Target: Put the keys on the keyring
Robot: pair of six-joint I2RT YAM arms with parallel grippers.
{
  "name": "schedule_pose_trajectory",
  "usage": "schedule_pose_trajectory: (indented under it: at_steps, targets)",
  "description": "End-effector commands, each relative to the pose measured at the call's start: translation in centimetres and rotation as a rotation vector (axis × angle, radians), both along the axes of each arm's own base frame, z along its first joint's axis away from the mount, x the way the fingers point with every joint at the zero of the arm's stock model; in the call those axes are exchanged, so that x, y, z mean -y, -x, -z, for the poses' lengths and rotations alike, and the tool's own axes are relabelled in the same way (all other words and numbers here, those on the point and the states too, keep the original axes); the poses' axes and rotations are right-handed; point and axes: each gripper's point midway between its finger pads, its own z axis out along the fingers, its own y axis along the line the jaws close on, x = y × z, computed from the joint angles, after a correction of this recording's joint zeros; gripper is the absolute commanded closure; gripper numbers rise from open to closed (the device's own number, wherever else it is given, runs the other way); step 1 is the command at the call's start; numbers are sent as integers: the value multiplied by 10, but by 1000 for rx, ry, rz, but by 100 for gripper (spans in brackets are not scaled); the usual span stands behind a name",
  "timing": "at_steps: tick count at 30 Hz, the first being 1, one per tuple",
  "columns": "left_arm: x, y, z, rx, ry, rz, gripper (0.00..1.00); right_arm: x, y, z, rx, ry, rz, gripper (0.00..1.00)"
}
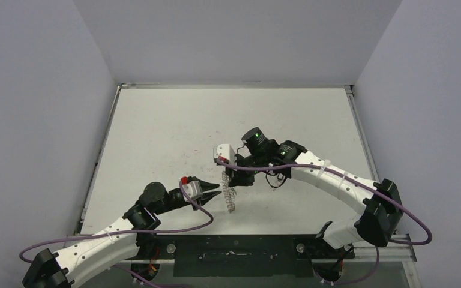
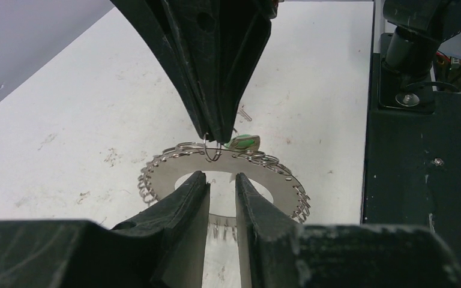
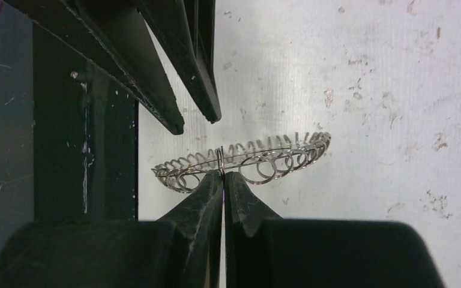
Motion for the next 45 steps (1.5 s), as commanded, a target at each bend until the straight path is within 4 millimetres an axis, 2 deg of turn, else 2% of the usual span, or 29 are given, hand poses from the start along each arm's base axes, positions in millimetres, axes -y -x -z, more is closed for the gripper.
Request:
schedule_pose_trajectory:
  at_steps: [1,9,18,26,38,42,45]
  targets:
    - [0,-7,-26,51,30,-29,79,7,7,-4,13,115,-25,100]
    - [3,-10,-26,49,33,-30,79,0,12,-5,-59,200,-30,100]
    - [17,3,-26,36,60,80,79,-11,14,-5,-102,197,-36,100]
    - [23,6,-22,24,50,121,88,-14,18,-2,-112,202,-45,100]
    - [30,6,-17,3,32,152,89,-18,20,-1,-111,195,-56,100]
    - [29,5,-17,3,32,141,99,-17,21,1,-113,201,-55,100]
    - [28,4,-16,-3,31,129,100,-17,19,2,-100,204,-47,100]
